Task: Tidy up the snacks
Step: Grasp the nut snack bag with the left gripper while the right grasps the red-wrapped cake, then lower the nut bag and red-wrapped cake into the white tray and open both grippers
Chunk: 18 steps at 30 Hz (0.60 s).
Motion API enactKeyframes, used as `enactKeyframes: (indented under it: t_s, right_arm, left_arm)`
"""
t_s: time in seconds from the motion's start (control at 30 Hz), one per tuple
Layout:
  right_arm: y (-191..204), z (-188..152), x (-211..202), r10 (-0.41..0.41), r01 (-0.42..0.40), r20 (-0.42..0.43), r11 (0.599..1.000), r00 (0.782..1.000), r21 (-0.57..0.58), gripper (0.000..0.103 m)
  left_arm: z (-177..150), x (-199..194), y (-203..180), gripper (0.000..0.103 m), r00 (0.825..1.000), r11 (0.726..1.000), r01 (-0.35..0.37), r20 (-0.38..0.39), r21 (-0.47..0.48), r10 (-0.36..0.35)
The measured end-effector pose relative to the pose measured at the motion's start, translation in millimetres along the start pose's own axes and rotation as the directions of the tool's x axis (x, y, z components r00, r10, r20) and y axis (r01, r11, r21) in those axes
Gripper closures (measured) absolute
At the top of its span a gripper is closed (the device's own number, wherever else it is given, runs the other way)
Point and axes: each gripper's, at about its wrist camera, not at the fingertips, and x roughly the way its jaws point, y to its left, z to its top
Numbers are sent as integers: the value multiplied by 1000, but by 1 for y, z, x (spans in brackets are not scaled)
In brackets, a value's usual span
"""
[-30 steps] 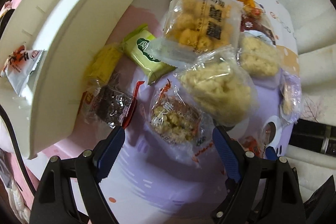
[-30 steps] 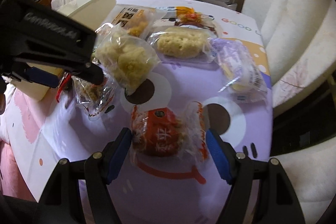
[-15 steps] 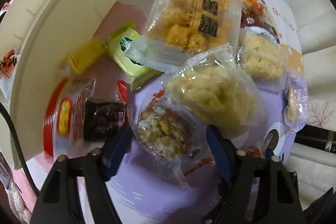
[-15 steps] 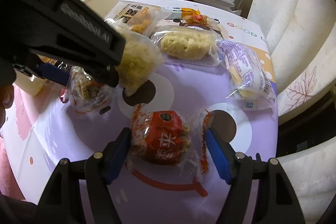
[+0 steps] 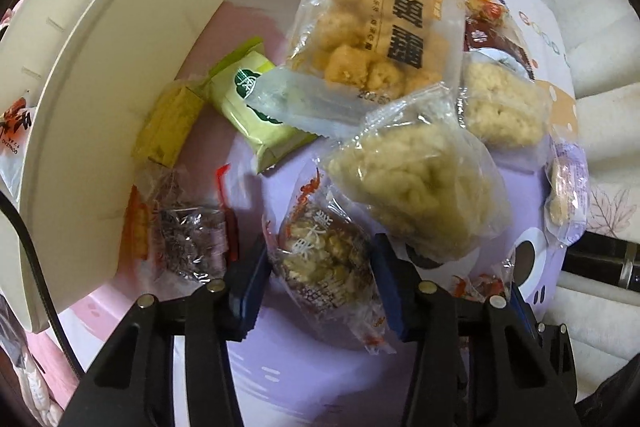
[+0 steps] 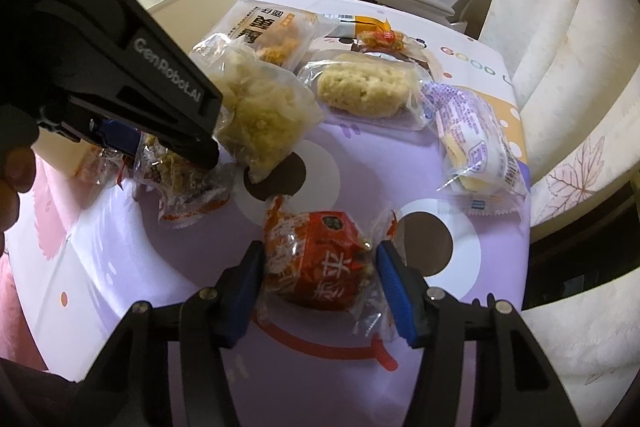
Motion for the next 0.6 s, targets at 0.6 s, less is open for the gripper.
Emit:
enactKeyframes:
  t_s: [0.6]
  right_arm:
    - [-5, 3, -8, 36, -23, -96, 991, 995, 131, 48]
  left_arm:
    - [-37, -65, 16, 57, 996, 996, 62, 61, 71, -66]
